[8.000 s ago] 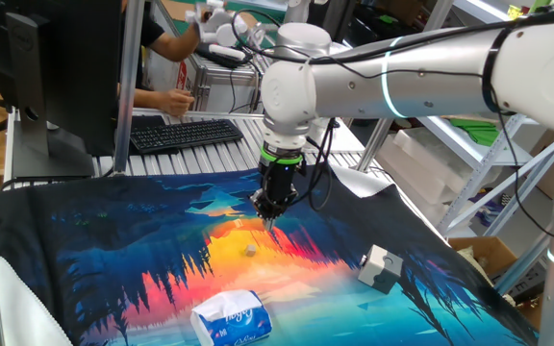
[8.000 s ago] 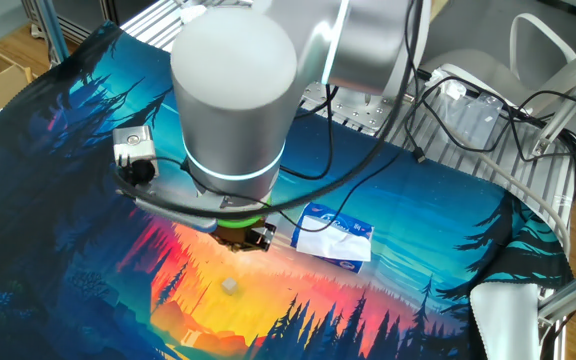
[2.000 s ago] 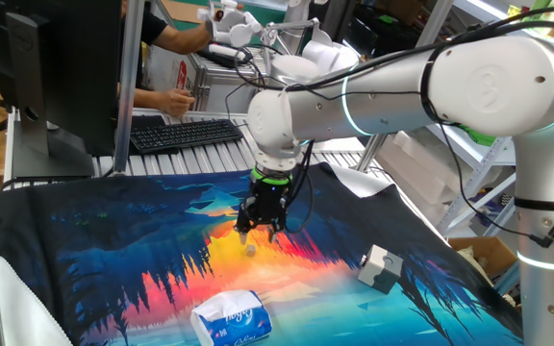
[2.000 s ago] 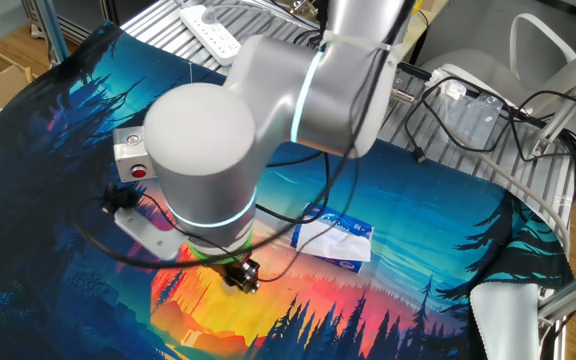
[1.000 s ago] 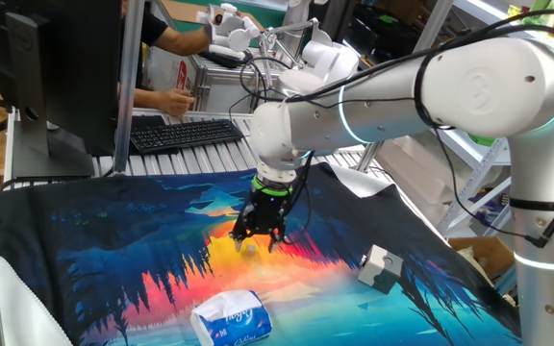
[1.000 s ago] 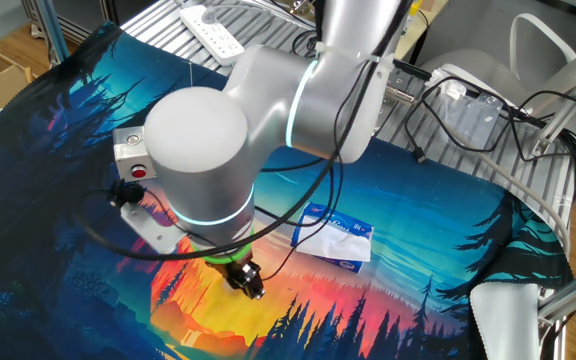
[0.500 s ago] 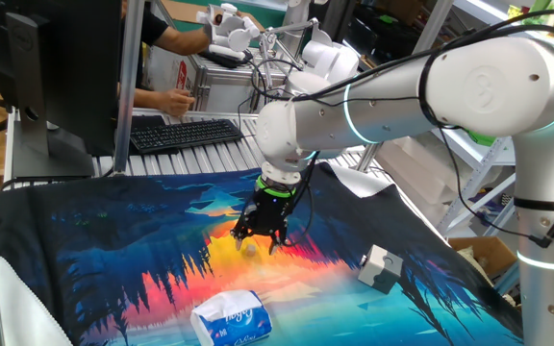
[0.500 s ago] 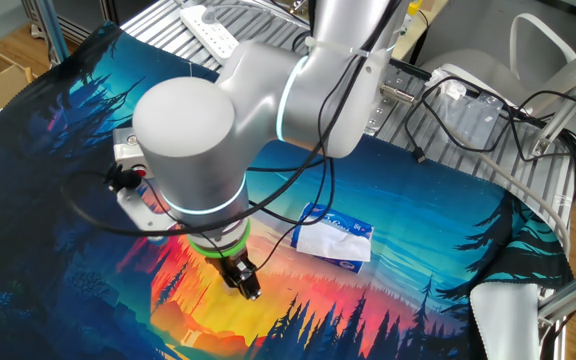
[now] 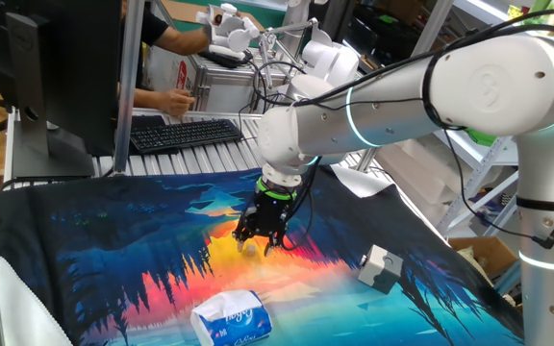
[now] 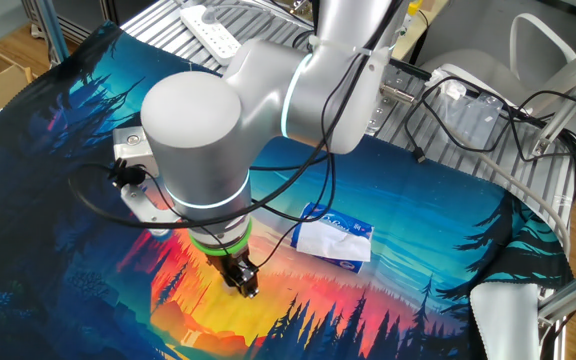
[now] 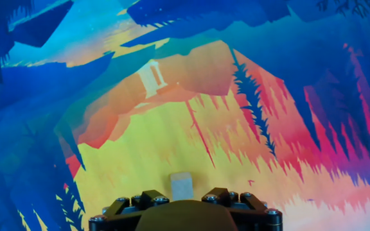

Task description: Pick up one small block

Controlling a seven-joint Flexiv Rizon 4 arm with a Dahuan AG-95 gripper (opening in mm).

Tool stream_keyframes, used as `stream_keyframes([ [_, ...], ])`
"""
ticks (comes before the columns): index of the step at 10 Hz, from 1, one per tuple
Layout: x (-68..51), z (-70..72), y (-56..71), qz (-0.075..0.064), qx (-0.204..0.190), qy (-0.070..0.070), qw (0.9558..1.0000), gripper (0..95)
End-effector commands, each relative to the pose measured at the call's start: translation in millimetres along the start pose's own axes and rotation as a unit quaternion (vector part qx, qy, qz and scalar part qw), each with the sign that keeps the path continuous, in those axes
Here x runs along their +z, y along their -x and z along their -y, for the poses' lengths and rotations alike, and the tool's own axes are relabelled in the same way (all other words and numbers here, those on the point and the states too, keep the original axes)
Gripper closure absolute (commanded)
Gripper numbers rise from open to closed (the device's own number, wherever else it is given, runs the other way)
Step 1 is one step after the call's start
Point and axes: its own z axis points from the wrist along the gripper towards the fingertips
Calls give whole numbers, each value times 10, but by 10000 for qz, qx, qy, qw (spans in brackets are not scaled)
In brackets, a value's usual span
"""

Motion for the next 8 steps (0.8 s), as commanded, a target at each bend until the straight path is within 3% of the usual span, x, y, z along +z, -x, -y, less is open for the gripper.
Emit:
stream_keyframes([
  [1, 28, -19, 27, 52, 6, 6, 10000, 380],
  [8, 45, -33, 72, 78, -6, 18, 10000, 380],
])
